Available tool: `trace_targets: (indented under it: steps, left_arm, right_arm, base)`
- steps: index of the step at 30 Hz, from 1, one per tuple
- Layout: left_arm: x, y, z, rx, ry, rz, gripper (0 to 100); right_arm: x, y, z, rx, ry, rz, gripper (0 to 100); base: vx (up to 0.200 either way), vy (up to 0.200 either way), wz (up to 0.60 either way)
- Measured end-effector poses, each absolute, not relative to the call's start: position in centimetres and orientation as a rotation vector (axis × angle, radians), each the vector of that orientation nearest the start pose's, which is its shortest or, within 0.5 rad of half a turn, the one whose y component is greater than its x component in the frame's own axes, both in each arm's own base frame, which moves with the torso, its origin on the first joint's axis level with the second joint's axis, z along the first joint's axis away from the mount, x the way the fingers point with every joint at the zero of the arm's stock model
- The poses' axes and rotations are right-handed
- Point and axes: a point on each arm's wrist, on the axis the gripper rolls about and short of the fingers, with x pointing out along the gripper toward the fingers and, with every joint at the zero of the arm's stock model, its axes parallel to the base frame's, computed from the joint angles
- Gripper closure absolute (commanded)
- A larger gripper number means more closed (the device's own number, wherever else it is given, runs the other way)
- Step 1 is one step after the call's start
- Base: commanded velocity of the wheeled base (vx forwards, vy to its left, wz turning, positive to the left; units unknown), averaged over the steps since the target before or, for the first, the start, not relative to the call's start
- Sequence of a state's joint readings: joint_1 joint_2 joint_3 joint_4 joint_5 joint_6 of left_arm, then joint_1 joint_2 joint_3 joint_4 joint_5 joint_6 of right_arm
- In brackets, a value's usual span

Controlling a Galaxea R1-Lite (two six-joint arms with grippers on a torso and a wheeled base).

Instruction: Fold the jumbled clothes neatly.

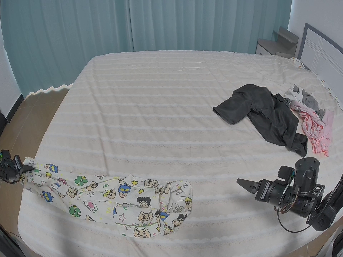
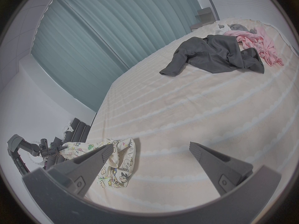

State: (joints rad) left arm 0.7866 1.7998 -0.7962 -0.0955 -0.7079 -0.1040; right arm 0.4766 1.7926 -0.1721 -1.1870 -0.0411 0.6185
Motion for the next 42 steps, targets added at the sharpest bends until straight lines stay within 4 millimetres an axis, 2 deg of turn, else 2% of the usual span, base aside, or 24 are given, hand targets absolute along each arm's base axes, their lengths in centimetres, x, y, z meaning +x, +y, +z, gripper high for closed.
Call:
trace_targets:
  steps: [3, 11, 22, 26, 31, 37, 42]
  left_arm:
    - [21.7, 16.6, 11.6, -0.716, 0.706, 0.063, 100]
    - [22.7, 7.5, 14.0, -0.679, 0.791, -0.068, 100]
    - [22.9, -3.8, 15.3, -0.542, 0.813, -0.161, 100]
    - [23.0, -7.7, 15.0, -0.503, 0.788, -0.189, 100]
    - [23.4, -12.4, 13.3, -0.473, 0.765, -0.196, 100]
    - [24.2, -16.0, 11.2, -0.480, 0.756, -0.185, 100]
    - [24.0, -17.6, 10.2, -0.494, 0.794, -0.195, 100]
  right_arm:
    - [20.1, 10.3, 7.1, 0.488, 0.538, 0.282, 0]
    - [20.1, 10.2, 7.2, 0.490, 0.536, 0.282, 0]
    - [20.1, 10.2, 7.3, 0.494, 0.530, 0.283, 0]
    - [20.1, 10.2, 7.3, 0.495, 0.529, 0.282, 0]
    - [20.1, 10.2, 7.3, 0.495, 0.529, 0.282, 0]
    - [20.1, 10.2, 7.3, 0.495, 0.530, 0.282, 0]
    - [20.1, 10.2, 7.3, 0.495, 0.530, 0.282, 0]
  base:
    - [0.000, 0.000, 0.00]
    - [0.000, 0.000, 0.00]
    - [0.000, 0.000, 0.00]
    - [0.000, 0.000, 0.00]
    - [0.000, 0.000, 0.00]
    - [0.000, 0.000, 0.00]
    - [0.000, 0.000, 0.00]
